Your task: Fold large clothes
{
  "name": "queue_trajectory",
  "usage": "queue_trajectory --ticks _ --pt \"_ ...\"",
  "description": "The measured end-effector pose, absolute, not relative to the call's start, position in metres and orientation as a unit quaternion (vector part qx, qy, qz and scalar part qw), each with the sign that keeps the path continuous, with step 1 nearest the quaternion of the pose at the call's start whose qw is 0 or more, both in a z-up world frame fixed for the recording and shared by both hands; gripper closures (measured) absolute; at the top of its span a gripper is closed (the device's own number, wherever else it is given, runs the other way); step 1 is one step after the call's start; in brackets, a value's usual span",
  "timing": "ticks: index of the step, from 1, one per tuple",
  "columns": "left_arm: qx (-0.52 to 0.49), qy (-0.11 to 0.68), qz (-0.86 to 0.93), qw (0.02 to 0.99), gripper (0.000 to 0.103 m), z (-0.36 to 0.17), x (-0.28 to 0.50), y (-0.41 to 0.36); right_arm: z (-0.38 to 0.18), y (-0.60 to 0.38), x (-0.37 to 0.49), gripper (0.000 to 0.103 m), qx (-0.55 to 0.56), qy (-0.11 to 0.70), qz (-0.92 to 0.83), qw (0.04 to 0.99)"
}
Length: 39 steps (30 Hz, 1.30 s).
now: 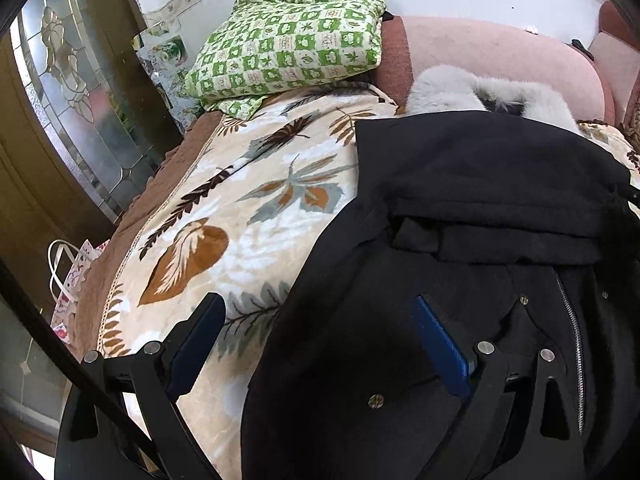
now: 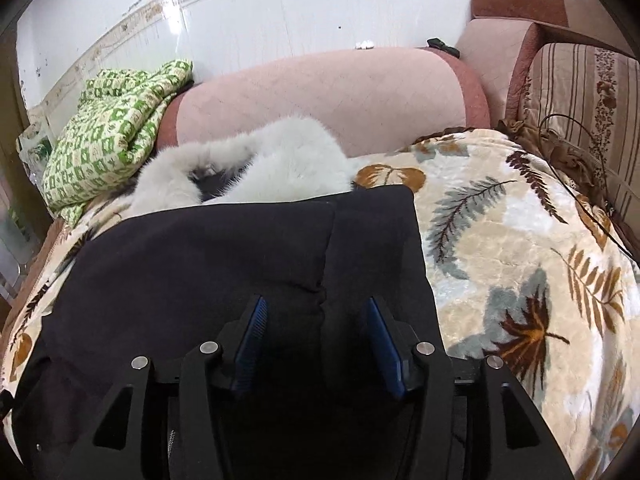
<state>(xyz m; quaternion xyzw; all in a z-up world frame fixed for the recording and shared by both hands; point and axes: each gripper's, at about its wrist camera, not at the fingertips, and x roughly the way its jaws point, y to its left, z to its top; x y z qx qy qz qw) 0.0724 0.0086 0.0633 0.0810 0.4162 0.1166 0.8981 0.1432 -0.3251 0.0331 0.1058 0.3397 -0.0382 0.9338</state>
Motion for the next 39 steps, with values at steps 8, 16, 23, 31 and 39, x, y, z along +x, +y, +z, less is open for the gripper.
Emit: queue_trajectory --ticks 8,16,23,31,39 --pt "0.052 0.425 0.124 0.895 0.009 0.064 0.054 0.031 0.041 -0.313 0.117 0.04 0.108 0.316 -0.049 0.941" --pt "-0.007 0.432 0.121 0.893 0.009 0.055 0.045 0.058 0.035 -0.271 0.101 0.039 0.059 0.335 -0.038 0.939" --pt "-0.042 0.441 0.103 0.89 0.009 0.028 0.06 0.073 0.038 -0.225 0.114 0.039 -0.001 0.358 -0.023 0.933" --pt "-0.098 0.456 0.067 0.882 0.009 0.001 0.064 0.098 0.009 -0.168 0.189 0.039 -0.012 0.422 -0.024 0.906" --pt "-0.145 0.479 0.038 0.865 0.009 -0.009 0.07 0.108 0.042 -0.136 0.185 0.039 -0.072 0.378 -0.035 0.922"
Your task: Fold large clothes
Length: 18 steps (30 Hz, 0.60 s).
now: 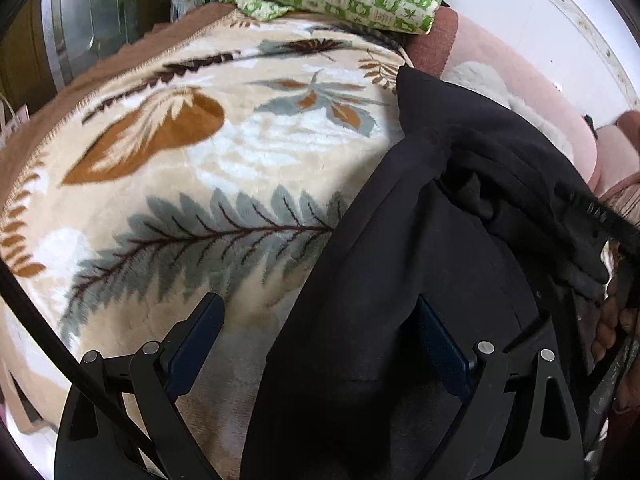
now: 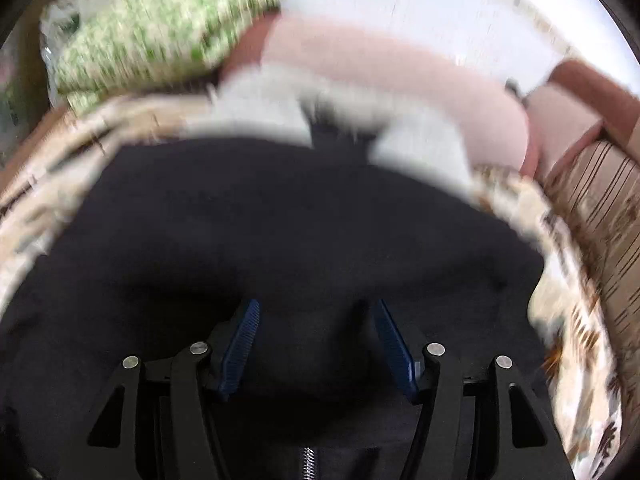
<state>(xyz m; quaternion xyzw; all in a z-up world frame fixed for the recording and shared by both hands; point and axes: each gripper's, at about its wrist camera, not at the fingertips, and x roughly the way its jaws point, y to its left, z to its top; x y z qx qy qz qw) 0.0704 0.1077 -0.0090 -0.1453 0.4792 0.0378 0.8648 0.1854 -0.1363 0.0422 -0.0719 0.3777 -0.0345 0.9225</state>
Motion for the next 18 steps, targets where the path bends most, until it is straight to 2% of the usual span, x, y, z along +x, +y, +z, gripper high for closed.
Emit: queue_trajectory --ticks 3,7,10,14,18 --pt "-0.162 0.482 0.033 0.861 0.009 -0.011 0.07 0.111 0.046 -0.102 0.196 0.039 -0.074 0.392 0.025 0.917" --pt "-0.156 0.48 0.034 0.863 0.008 -0.012 0.069 0.109 0.019 -0.055 0.222 0.039 -0.1 0.42 0.056 0.9" --pt "-0.151 0.473 0.032 0.867 0.008 -0.012 0.069 0.107 -0.001 -0.045 0.238 0.034 -0.124 0.438 0.037 0.89" --pt "-0.169 0.466 0.008 0.869 0.008 -0.012 0.067 0.109 0.023 -0.064 0.226 0.033 -0.081 0.447 0.052 0.889" --pt "-0.136 0.478 0.007 0.868 0.008 -0.012 0.068 0.101 0.055 -0.096 0.176 0.031 -0.039 0.429 0.078 0.899"
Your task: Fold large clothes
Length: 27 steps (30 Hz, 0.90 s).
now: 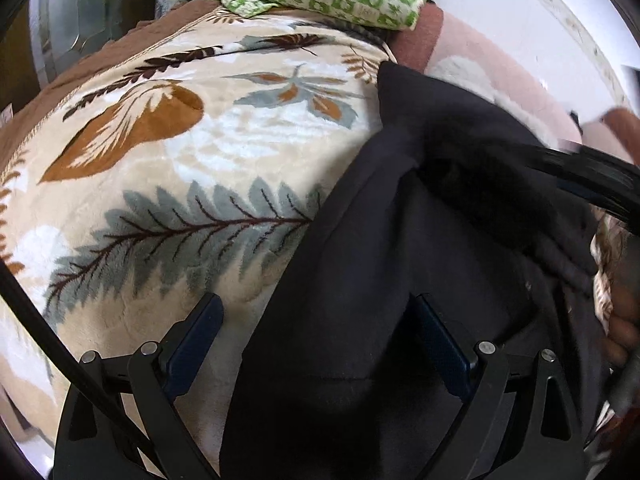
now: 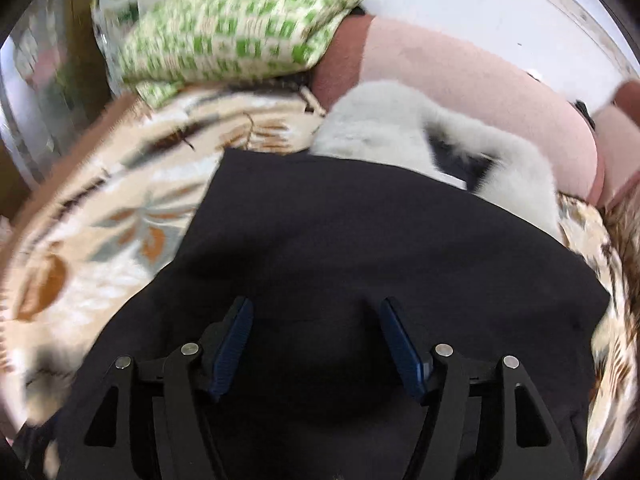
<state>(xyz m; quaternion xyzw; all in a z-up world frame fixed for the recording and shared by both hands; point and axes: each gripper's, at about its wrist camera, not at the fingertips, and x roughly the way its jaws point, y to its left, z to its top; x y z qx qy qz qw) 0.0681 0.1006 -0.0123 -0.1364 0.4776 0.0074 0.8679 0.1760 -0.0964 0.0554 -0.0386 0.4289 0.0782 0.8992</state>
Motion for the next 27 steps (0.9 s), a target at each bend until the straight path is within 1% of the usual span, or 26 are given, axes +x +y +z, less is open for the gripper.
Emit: queue_trajectory --ticks 3,6,8,10,15,18,20,24,27 --pt "-0.141 0.479 0.01 0.866 0.008 -0.012 0.066 0.102 0.071 -0.136 0.125 0.025 -0.045 0.422 0.072 0.903" --pt "-0.148 0.472 0.02 0.869 0.009 -0.009 0.059 0.106 0.073 -0.186 0.082 0.022 -0.033 0.427 0.039 0.903" --pt "-0.15 0.462 0.029 0.874 0.017 -0.005 0.054 0.108 0.07 -0.222 0.058 0.021 -0.012 0.435 0.009 0.9" --pt "-0.156 0.447 0.032 0.88 0.02 0.003 0.045 0.112 0.064 -0.265 0.033 0.021 0.026 0.442 -0.026 0.896" --pt "-0.215 0.424 0.007 0.88 0.02 0.025 0.035 0.141 0.051 -0.349 -0.006 0.02 0.153 0.45 -0.078 0.876" --pt "-0.246 0.435 0.011 0.866 0.019 0.031 0.04 0.165 0.041 -0.376 -0.023 0.018 0.194 0.446 -0.09 0.869" --pt "-0.245 0.454 -0.005 0.857 0.019 0.029 0.047 0.174 0.032 -0.388 -0.029 0.018 0.222 0.446 -0.085 0.863" --pt "-0.234 0.489 -0.039 0.839 0.019 0.011 0.063 0.176 0.011 -0.4 -0.032 0.018 0.277 0.447 -0.063 0.848" --pt "-0.26 0.501 -0.08 0.822 0.019 -0.002 0.067 0.169 -0.003 -0.404 -0.031 0.017 0.298 0.444 -0.062 0.843"
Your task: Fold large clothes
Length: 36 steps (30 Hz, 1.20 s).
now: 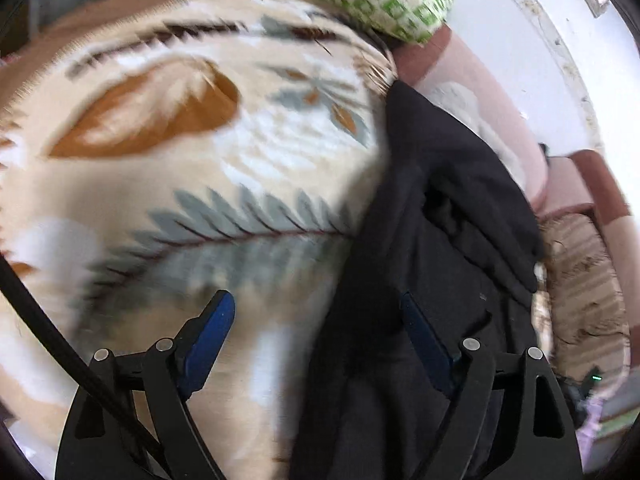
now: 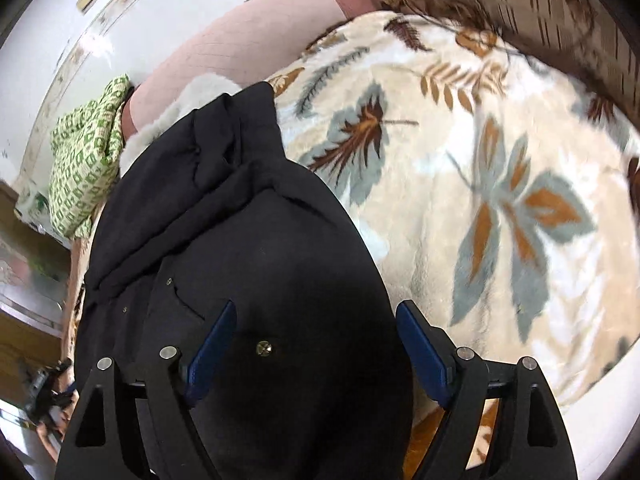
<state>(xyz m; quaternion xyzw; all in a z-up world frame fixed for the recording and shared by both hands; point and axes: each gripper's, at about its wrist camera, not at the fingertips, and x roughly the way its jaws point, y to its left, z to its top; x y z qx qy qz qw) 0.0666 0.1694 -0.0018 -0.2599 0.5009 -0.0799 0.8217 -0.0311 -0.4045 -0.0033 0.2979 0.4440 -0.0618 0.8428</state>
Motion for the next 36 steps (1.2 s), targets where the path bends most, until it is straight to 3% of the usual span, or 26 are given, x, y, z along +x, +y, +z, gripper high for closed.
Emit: queue_trajectory --ticks 18,30,36 --pt "-0.273 0.499 -0.227 0.791 0.019 -0.015 0.048 0.112 -0.027 -0.402 -0.032 0.012 0.373 0.469 0.026 0.8" --pt "-0.3 0.486 -0.274 0.774 0.019 -0.017 0.041 0.117 -0.015 -0.363 -0.054 0.013 0.331 0.464 0.093 0.816" --pt "-0.299 0.496 -0.268 0.77 0.019 -0.023 0.043 0.113 -0.02 -0.342 -0.052 0.013 0.25 0.499 0.071 0.826"
